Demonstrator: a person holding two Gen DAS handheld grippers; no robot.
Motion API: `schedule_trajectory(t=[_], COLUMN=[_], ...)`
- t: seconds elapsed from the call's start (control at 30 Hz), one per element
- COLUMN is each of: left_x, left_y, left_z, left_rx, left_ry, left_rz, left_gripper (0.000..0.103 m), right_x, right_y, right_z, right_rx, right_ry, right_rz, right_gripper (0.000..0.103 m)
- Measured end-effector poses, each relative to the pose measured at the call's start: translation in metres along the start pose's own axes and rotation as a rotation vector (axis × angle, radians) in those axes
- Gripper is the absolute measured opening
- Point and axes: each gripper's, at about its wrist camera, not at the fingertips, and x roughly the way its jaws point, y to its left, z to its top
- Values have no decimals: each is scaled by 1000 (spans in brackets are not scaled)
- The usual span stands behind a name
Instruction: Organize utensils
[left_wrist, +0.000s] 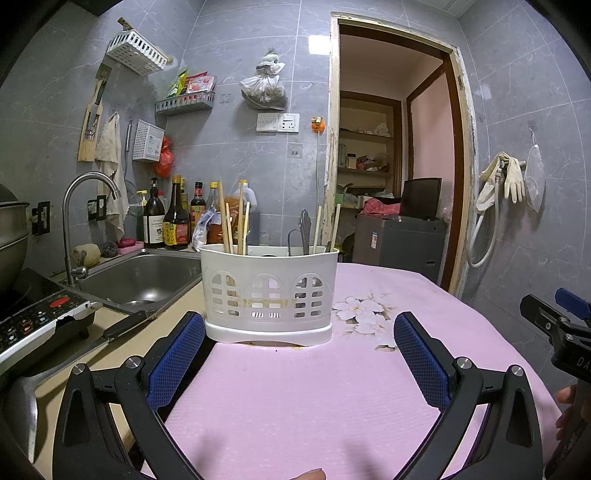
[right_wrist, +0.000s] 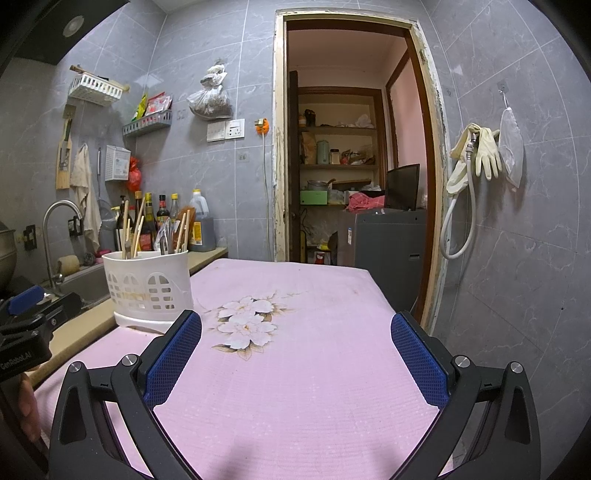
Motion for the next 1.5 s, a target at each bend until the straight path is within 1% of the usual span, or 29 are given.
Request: schedule_trajectory(t=[1.5], left_x=[-1], left_y=[2], left_z=[-1], left_rx=[-2], left_ry=[2], left_rz=[0], left_gripper=[101], right_x=[3], right_y=[1], right_z=[-4], right_rx=[-1], right_ry=[9], right_rz=[3], right_gripper=[103])
